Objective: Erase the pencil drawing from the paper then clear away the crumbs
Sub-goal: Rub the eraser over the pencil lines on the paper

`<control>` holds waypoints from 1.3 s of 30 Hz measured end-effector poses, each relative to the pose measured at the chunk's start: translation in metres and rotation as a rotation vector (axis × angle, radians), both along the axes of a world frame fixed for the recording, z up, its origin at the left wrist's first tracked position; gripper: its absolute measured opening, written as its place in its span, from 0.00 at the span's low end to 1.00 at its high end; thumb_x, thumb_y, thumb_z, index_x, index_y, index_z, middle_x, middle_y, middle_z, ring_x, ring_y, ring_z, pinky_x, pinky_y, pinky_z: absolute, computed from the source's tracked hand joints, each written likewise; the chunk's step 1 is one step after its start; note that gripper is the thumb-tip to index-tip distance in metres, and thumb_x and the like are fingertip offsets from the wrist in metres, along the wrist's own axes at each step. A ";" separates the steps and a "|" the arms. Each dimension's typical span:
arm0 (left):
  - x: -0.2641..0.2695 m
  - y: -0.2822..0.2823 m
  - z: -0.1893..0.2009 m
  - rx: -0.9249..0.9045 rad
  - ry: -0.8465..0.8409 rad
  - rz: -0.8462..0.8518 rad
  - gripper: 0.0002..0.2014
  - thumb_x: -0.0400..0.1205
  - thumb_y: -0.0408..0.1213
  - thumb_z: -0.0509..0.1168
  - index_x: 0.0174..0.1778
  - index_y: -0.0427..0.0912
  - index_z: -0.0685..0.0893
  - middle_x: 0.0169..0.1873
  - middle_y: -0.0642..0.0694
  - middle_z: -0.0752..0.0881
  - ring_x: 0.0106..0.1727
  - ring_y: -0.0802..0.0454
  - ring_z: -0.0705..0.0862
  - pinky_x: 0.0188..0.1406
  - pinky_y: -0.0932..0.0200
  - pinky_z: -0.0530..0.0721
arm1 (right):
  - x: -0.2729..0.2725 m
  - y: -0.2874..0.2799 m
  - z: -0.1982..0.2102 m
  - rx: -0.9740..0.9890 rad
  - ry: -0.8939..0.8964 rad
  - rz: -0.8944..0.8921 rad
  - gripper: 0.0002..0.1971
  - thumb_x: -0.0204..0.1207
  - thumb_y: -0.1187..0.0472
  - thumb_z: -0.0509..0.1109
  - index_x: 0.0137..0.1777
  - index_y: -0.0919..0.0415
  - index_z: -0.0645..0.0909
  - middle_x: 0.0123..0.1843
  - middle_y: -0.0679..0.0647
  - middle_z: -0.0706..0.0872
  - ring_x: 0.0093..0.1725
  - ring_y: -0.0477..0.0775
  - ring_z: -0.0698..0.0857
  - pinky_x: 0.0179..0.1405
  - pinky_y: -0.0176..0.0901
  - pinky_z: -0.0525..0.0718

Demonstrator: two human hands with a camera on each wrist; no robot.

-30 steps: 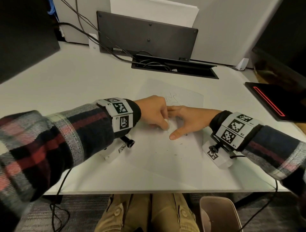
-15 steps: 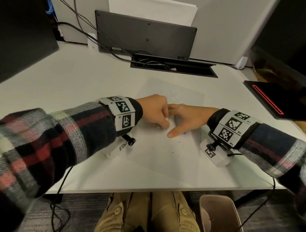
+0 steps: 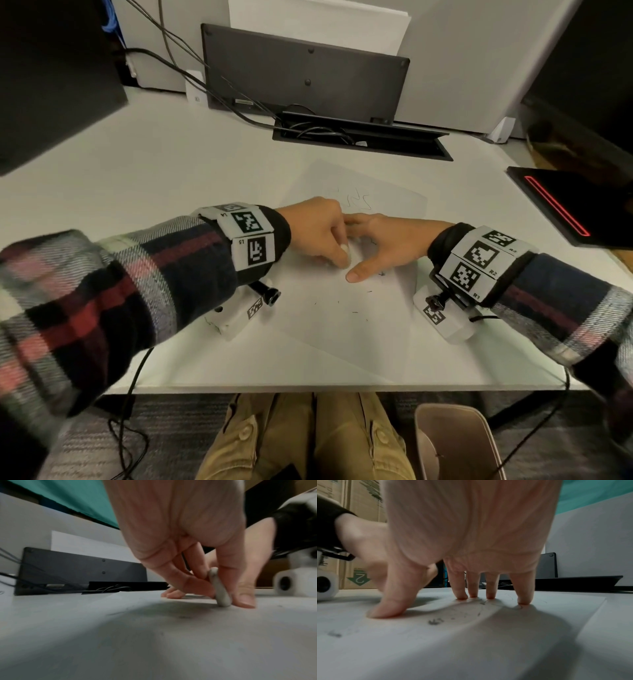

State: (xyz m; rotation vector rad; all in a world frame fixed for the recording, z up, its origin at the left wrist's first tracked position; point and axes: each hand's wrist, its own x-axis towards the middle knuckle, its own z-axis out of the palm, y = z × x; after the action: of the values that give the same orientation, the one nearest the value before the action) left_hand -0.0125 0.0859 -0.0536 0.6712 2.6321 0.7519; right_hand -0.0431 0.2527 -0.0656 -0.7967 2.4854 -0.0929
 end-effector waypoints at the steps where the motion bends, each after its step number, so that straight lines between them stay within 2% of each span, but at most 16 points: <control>1: 0.001 0.000 0.000 -0.001 -0.011 -0.016 0.08 0.73 0.38 0.73 0.29 0.40 0.88 0.19 0.54 0.80 0.20 0.67 0.75 0.24 0.77 0.70 | 0.001 0.000 0.000 0.010 0.006 -0.004 0.58 0.53 0.25 0.67 0.81 0.54 0.58 0.84 0.48 0.49 0.82 0.51 0.53 0.81 0.53 0.57; 3: 0.000 -0.003 0.000 0.002 0.026 0.018 0.09 0.73 0.39 0.73 0.31 0.37 0.89 0.20 0.53 0.80 0.21 0.64 0.76 0.28 0.73 0.73 | 0.003 0.000 0.001 0.020 0.014 -0.012 0.53 0.62 0.30 0.71 0.82 0.56 0.55 0.85 0.49 0.47 0.83 0.51 0.52 0.82 0.51 0.55; 5: -0.001 -0.005 0.000 -0.010 0.031 0.054 0.08 0.73 0.40 0.73 0.30 0.40 0.89 0.19 0.54 0.80 0.22 0.63 0.76 0.30 0.70 0.74 | 0.004 -0.001 0.004 0.023 0.022 -0.021 0.49 0.68 0.37 0.71 0.82 0.58 0.53 0.85 0.50 0.46 0.83 0.51 0.51 0.82 0.49 0.53; 7: 0.001 -0.006 0.000 -0.018 -0.021 0.020 0.10 0.73 0.40 0.74 0.26 0.45 0.87 0.15 0.57 0.78 0.19 0.65 0.75 0.25 0.75 0.71 | 0.005 -0.001 0.006 0.028 0.027 -0.023 0.48 0.68 0.38 0.71 0.82 0.57 0.53 0.85 0.50 0.46 0.83 0.51 0.50 0.82 0.49 0.53; 9: 0.000 -0.007 0.001 -0.009 -0.009 0.028 0.10 0.73 0.40 0.74 0.25 0.48 0.86 0.16 0.58 0.79 0.19 0.66 0.75 0.25 0.75 0.71 | 0.008 -0.002 0.009 0.041 0.030 -0.030 0.48 0.70 0.39 0.70 0.83 0.58 0.52 0.85 0.50 0.45 0.83 0.51 0.49 0.82 0.47 0.52; 11: -0.002 -0.008 0.000 -0.010 0.037 0.071 0.08 0.73 0.40 0.73 0.28 0.46 0.87 0.20 0.56 0.82 0.21 0.66 0.77 0.27 0.73 0.73 | 0.008 -0.003 0.010 0.051 0.037 -0.035 0.47 0.71 0.40 0.70 0.83 0.59 0.51 0.85 0.51 0.44 0.83 0.51 0.49 0.82 0.47 0.51; 15: 0.000 -0.008 0.000 -0.019 -0.022 0.016 0.07 0.73 0.40 0.73 0.34 0.41 0.91 0.23 0.52 0.84 0.22 0.66 0.76 0.26 0.76 0.72 | 0.010 -0.004 0.011 0.055 0.029 -0.036 0.48 0.70 0.40 0.70 0.83 0.58 0.50 0.85 0.50 0.45 0.83 0.51 0.48 0.82 0.46 0.51; 18: -0.001 -0.010 0.000 -0.013 0.019 0.046 0.07 0.73 0.41 0.73 0.37 0.40 0.91 0.25 0.52 0.86 0.24 0.64 0.78 0.31 0.71 0.76 | 0.010 -0.004 0.011 0.068 0.032 -0.047 0.47 0.71 0.40 0.70 0.82 0.59 0.50 0.85 0.50 0.44 0.83 0.52 0.48 0.82 0.46 0.51; 20: 0.000 -0.011 0.000 -0.031 -0.032 0.013 0.08 0.73 0.41 0.73 0.37 0.40 0.91 0.22 0.54 0.84 0.22 0.65 0.77 0.29 0.73 0.75 | 0.011 -0.004 0.011 0.062 0.036 -0.044 0.47 0.71 0.40 0.70 0.82 0.59 0.50 0.85 0.51 0.44 0.83 0.52 0.49 0.82 0.46 0.51; 22: 0.002 -0.012 0.002 -0.034 -0.060 -0.003 0.08 0.73 0.42 0.74 0.39 0.40 0.92 0.26 0.52 0.86 0.25 0.63 0.77 0.31 0.71 0.76 | 0.009 -0.003 0.011 0.062 0.049 -0.039 0.47 0.71 0.40 0.70 0.82 0.59 0.50 0.85 0.51 0.45 0.83 0.52 0.49 0.82 0.47 0.51; 24: -0.001 -0.014 0.004 0.016 0.006 0.054 0.09 0.73 0.44 0.74 0.39 0.41 0.91 0.28 0.52 0.86 0.27 0.62 0.77 0.31 0.73 0.74 | 0.007 -0.002 0.009 0.066 0.035 -0.035 0.48 0.70 0.39 0.70 0.83 0.58 0.50 0.85 0.50 0.45 0.83 0.51 0.48 0.82 0.47 0.50; 27: -0.011 -0.017 0.008 0.099 0.068 0.161 0.07 0.75 0.46 0.73 0.42 0.48 0.90 0.29 0.61 0.83 0.30 0.65 0.78 0.28 0.77 0.71 | 0.002 0.000 0.006 0.043 -0.021 -0.037 0.55 0.62 0.32 0.72 0.83 0.54 0.50 0.85 0.45 0.44 0.83 0.46 0.47 0.83 0.50 0.51; 32: -0.015 -0.012 0.000 0.023 0.016 0.143 0.07 0.73 0.43 0.74 0.42 0.45 0.92 0.38 0.49 0.90 0.38 0.58 0.83 0.37 0.68 0.78 | 0.001 0.004 0.005 0.031 -0.017 -0.036 0.52 0.66 0.39 0.74 0.83 0.54 0.49 0.84 0.45 0.44 0.83 0.45 0.46 0.83 0.47 0.49; 35: -0.012 -0.008 0.000 0.022 0.024 0.116 0.07 0.73 0.41 0.74 0.40 0.42 0.91 0.34 0.48 0.89 0.33 0.62 0.81 0.34 0.71 0.77 | -0.003 0.004 0.003 0.022 -0.030 -0.025 0.54 0.63 0.36 0.74 0.83 0.53 0.50 0.85 0.44 0.44 0.83 0.45 0.47 0.83 0.49 0.50; 37: -0.008 -0.005 0.000 0.014 -0.009 0.052 0.06 0.73 0.41 0.74 0.37 0.43 0.90 0.27 0.53 0.85 0.27 0.67 0.79 0.28 0.78 0.73 | -0.005 0.004 0.000 0.021 -0.039 -0.017 0.58 0.57 0.30 0.73 0.83 0.52 0.52 0.85 0.43 0.45 0.83 0.44 0.48 0.83 0.49 0.52; 39: -0.008 -0.002 -0.001 0.012 0.009 0.019 0.05 0.73 0.40 0.74 0.37 0.43 0.90 0.24 0.55 0.82 0.24 0.71 0.77 0.26 0.80 0.71 | -0.006 0.004 -0.001 0.008 -0.046 -0.005 0.61 0.49 0.25 0.69 0.82 0.51 0.53 0.84 0.42 0.46 0.82 0.43 0.50 0.82 0.49 0.53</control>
State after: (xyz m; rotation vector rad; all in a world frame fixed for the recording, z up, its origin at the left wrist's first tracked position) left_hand -0.0201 0.0839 -0.0546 0.6548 2.6474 0.7731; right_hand -0.0490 0.2565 -0.0670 -0.7769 2.4426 -0.1018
